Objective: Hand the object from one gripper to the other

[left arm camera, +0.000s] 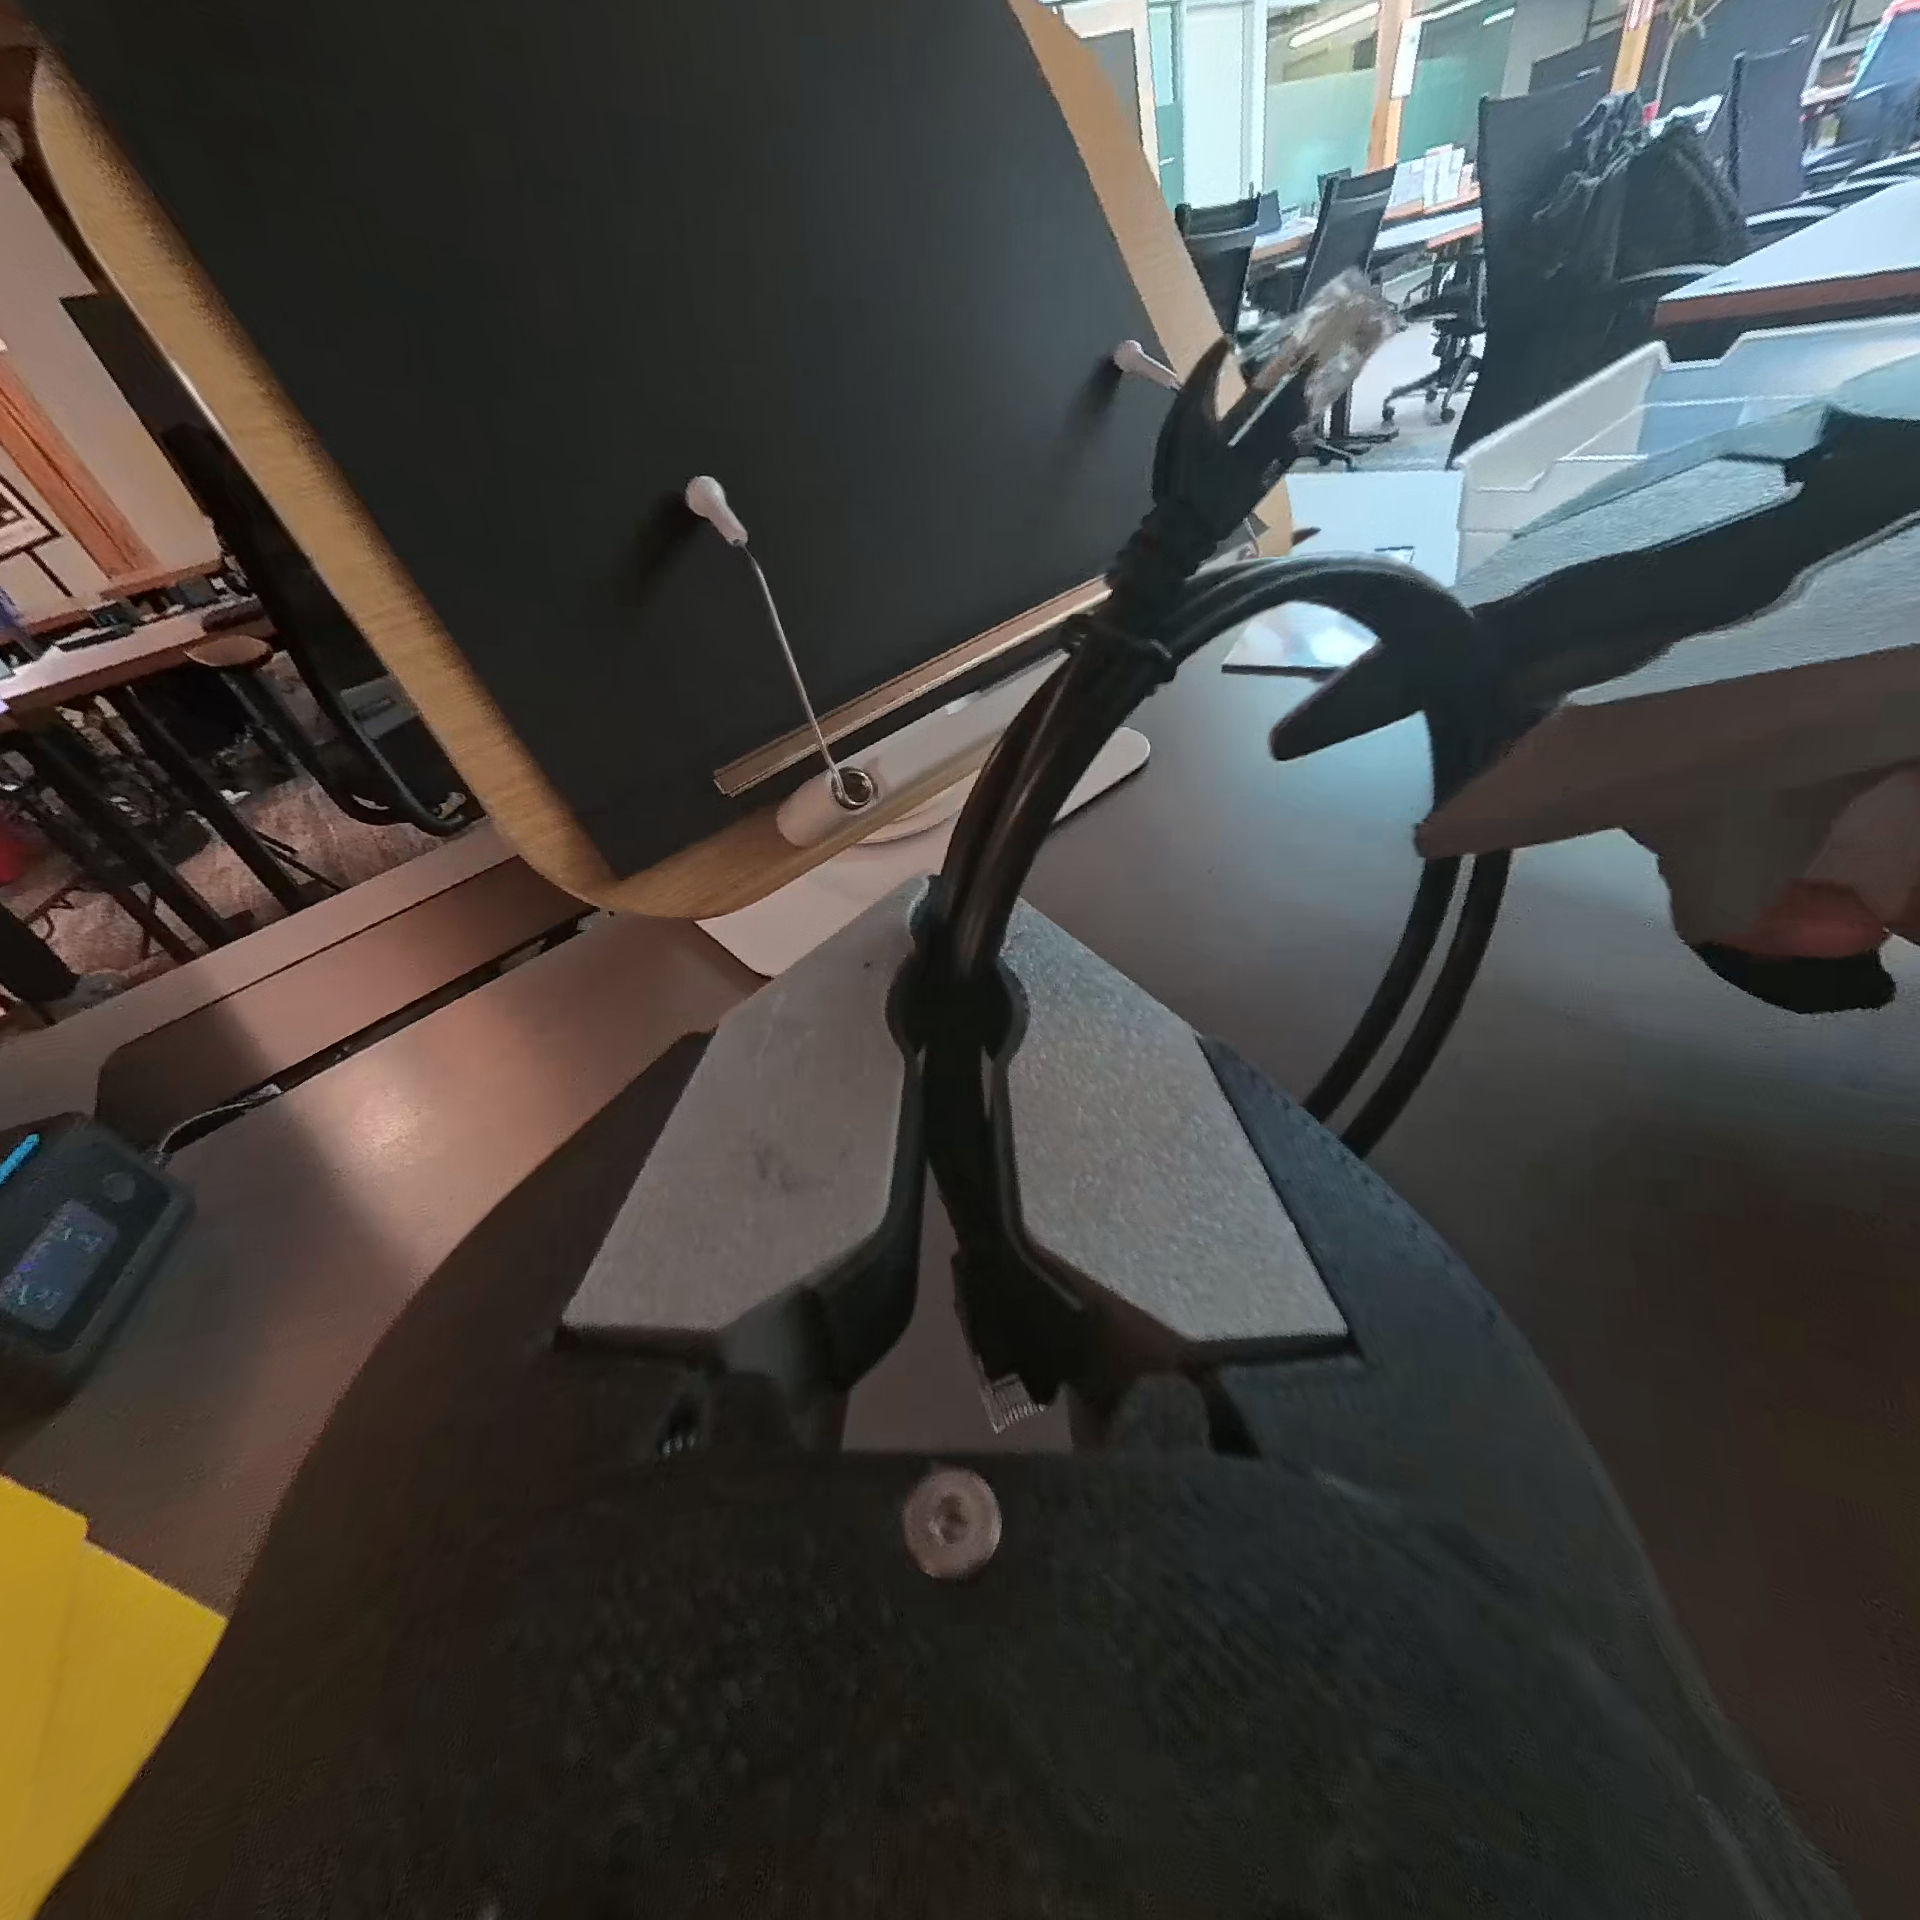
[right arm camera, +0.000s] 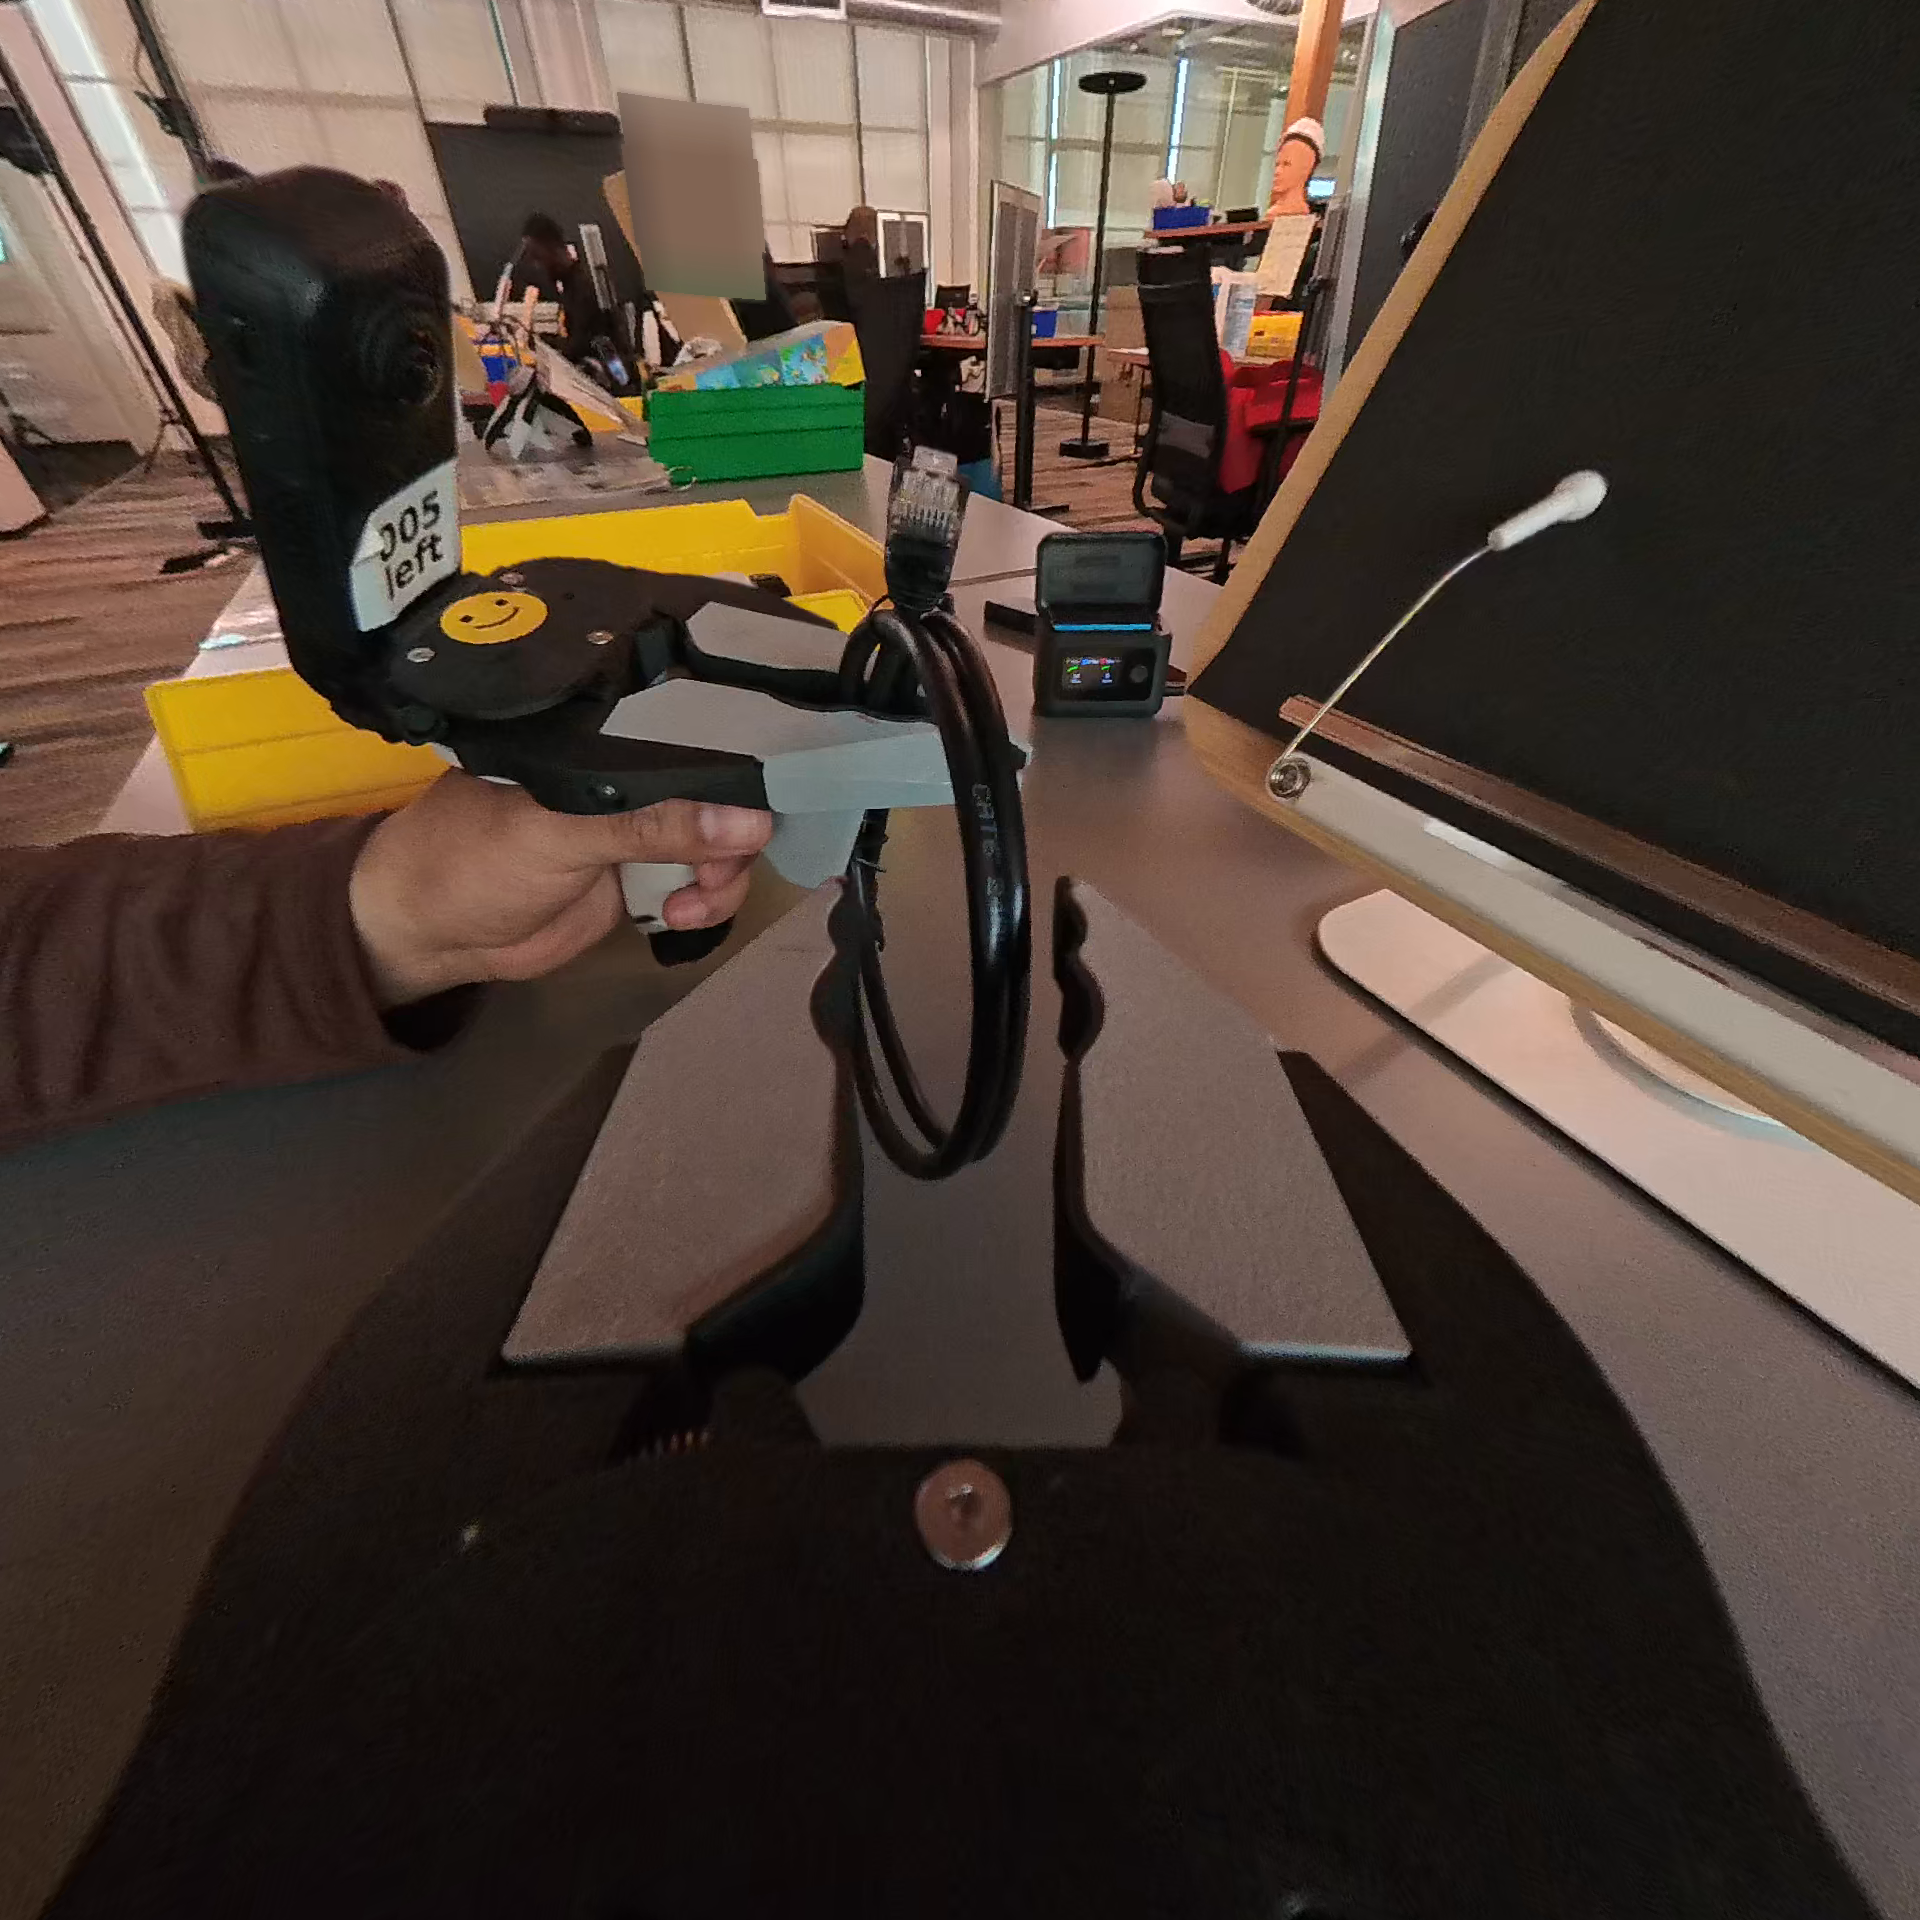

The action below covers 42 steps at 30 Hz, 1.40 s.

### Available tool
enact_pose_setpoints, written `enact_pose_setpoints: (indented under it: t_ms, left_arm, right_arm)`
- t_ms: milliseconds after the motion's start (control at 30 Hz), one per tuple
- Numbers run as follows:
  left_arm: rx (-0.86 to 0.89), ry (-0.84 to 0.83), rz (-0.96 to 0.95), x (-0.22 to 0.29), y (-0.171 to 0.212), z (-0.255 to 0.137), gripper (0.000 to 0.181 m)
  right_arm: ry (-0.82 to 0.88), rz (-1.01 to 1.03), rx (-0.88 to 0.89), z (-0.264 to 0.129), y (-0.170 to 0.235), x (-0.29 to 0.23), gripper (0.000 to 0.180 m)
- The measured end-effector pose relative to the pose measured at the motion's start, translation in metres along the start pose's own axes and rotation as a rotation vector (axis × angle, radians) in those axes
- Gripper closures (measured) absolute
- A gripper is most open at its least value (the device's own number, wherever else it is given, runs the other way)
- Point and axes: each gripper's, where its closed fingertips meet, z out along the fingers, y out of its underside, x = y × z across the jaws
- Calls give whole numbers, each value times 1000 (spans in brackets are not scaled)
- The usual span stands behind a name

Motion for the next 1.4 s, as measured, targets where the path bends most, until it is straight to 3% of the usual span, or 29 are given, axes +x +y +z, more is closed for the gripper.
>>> enact_pose_setpoints:
  t_ms: [233, 300, 400, 433, 500, 633, 700, 767, 867, 1000, 1067, 1100, 1167, 1233, 1267, 1333, 1400]
  left_arm:
    - [50, 56, -49, 3, -9, -6, 179]
    - [63, 110, -73, 11, -13, -6, 179]
    - [23, 149, -147, 14, -6, -4, 179]
    - [-2, 155, -183, 15, -2, -3, 171]
    - [-79, 165, -259, 17, 9, 1, 139]
    - [-125, 354, -468, 43, 7, -3, 121]
    - [-110, 489, -597, 56, -2, -10, 123]
    - [-54, 602, -712, 62, -15, -16, 131]
    - [-2, 662, -843, 59, -24, -18, 125]
    - [40, 656, -931, 51, -26, -16, 120]
    - [41, 631, -948, 46, -23, -13, 126]
    - [44, 628, -939, 45, -21, -14, 141]
    - [44, 669, -921, 48, -23, -17, 152]
    - [49, 668, -842, 48, -24, -20, 167]
    - [48, 665, -779, 47, -25, -22, 170]
    - [52, 651, -625, 45, -29, -28, 174]
    - [65, 611, -451, 42, -34, -35, 175]
  right_arm:
    - [-52, 81, 9, -7, -6, 1, 152]
    - [-109, 71, 11, -8, -6, -8, 177]
    - [-60, 19, 4, -9, -8, -4, 178]
    - [-2, -37, 8, -11, -11, 2, 180]
    - [138, -176, 9, -17, -17, 14, 180]
    - [498, -588, -83, -35, -25, 40, 180]
    - [629, -738, -141, -39, -26, 47, 180]
    - [665, -865, -163, -35, -28, 41, 180]
    - [684, -1114, -207, -23, -30, 25, 180]
    - [666, -1367, -282, -1, -19, 0, 180]
    - [637, -1425, -286, 8, -13, -12, 180]
    - [612, -1441, -273, 11, -11, -19, 179]
    - [517, -1408, -282, 19, 1, -30, 171]
    - [379, -1279, -326, 28, 24, -38, 138]
    - [288, -1179, -336, 30, 35, -45, 134]
    - [146, -991, -274, 25, 33, -59, 140]
    - [113, -851, -189, 11, 12, -57, 141]
